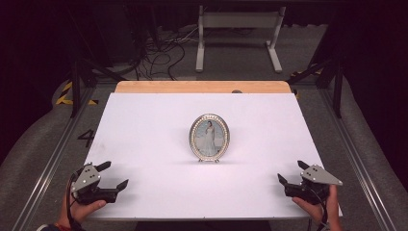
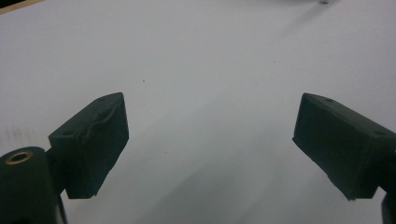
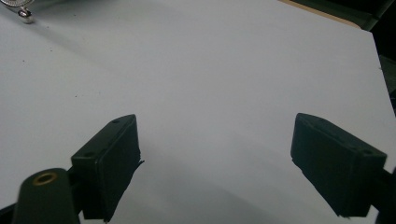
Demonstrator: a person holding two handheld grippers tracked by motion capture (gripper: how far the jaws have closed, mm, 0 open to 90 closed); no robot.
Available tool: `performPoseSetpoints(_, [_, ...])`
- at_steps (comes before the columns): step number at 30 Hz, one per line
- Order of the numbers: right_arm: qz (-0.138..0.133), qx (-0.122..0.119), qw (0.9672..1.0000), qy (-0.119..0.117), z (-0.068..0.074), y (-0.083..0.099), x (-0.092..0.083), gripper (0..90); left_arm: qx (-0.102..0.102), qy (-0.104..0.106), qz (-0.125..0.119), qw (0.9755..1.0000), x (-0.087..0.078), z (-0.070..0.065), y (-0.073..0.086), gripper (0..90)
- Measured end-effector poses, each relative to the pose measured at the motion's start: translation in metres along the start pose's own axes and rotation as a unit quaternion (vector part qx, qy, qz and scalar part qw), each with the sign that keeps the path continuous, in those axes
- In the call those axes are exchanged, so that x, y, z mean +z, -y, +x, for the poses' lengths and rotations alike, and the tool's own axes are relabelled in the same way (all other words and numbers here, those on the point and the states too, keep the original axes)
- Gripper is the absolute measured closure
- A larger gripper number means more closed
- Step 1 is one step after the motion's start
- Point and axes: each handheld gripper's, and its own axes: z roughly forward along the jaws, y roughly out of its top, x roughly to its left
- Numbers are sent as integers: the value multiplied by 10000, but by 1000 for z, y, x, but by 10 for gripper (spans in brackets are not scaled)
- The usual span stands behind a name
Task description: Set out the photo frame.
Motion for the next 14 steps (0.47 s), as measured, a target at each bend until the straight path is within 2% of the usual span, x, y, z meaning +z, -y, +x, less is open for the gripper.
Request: performPoseSetpoints(14, [22,-36,10000,-3,1,0,1,159,16,5,18,10000,2,-1,-2,107])
